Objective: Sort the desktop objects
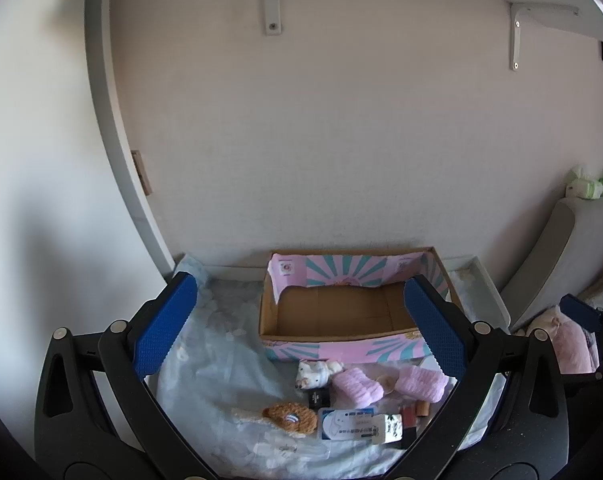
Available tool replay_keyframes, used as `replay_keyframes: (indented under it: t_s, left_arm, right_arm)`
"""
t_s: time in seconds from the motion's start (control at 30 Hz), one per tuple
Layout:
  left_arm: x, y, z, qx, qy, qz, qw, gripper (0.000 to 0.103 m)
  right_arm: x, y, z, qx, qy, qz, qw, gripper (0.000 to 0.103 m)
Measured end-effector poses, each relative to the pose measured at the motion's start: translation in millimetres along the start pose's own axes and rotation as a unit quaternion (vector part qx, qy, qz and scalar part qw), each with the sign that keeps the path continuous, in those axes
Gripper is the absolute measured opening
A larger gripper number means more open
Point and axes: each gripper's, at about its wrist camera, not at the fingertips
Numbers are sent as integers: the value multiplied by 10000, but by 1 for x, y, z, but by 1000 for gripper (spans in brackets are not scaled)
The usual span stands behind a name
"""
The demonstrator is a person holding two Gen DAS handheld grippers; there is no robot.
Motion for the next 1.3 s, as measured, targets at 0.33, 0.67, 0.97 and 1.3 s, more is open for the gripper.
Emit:
replay_keyframes:
  t_s: [0.33, 0.67, 0.97, 1.3]
  left_arm:
    - [3, 0, 3, -51, 19, -33, 10000, 103]
    - [0, 4, 5, -144, -246, -234, 9993, 103]
    - [-8, 6, 14, -261, -201, -241, 9992, 103]
    - [-16, 6, 19, -316, -207, -291, 9989, 103]
  right_arm:
    - [0, 0, 2, -26, 6, 0, 10000, 103]
    - [-1, 3, 3, -47, 24, 18, 10000, 103]
    - [-3, 4, 11, -148, -30, 15, 9999, 103]
    - [-5, 2, 11, -128, -83, -16, 9999, 103]
Point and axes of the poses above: each gripper's, at about its wrist camera, not at the fingertips, and z roughly the way its jaws point, x to its right, y to its underside, and after that the axes turned 9 degrees about -y, right-handed
